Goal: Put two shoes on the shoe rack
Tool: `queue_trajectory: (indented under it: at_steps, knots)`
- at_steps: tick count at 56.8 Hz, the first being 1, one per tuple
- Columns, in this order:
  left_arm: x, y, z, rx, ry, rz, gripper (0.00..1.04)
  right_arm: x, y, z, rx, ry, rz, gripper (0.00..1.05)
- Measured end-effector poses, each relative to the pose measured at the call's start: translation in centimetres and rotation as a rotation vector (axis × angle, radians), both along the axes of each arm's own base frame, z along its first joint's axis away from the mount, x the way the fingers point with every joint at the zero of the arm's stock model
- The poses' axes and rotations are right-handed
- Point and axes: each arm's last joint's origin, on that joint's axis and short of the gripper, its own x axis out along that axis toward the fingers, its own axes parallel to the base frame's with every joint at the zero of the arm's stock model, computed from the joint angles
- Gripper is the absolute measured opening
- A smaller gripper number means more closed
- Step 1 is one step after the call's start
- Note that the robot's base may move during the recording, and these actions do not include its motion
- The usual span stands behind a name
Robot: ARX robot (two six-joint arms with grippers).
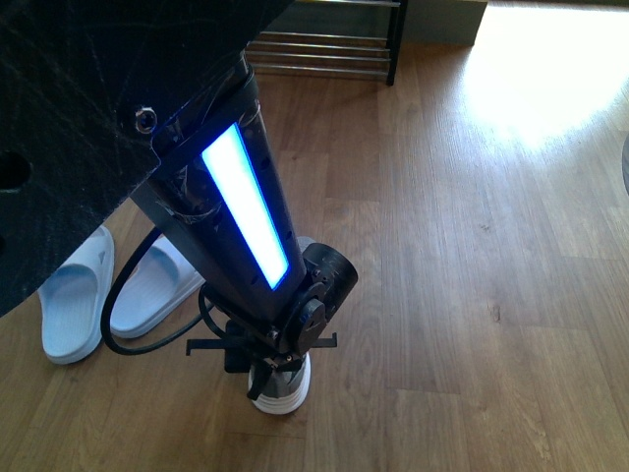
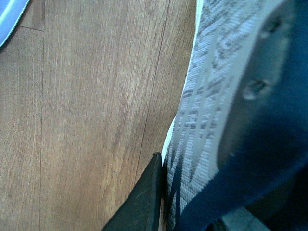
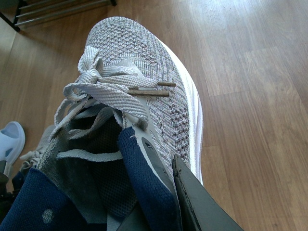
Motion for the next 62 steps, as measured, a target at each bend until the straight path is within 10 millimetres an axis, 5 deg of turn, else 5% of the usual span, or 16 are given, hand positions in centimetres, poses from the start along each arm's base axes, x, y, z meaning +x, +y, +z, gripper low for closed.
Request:
queue_trajectory:
  at_steps: [6,40,49,62]
  knots:
    - [-0.1,0.0,-0.1,0.010,0.000,-0.004,0.01,0.0,0.0,0.0,0.000,0.000,0.000,0.01]
    - [-0.2,1.0,1.1,0.025,-0.025,0.013,0.02,0.0,0.0,0.0,0.000,0.000,0.000,0.01]
    - [0.4,1.4,3.6,-0.003,-0.085,0.032,0.02,0.0,0.0,0.0,0.000,0.000,0.000,0.01]
    - [1.6,2.0,9.8,-0.064,-0.226,0.068,0.02,0.0,0.0,0.0,0.000,0.000,0.000,0.01]
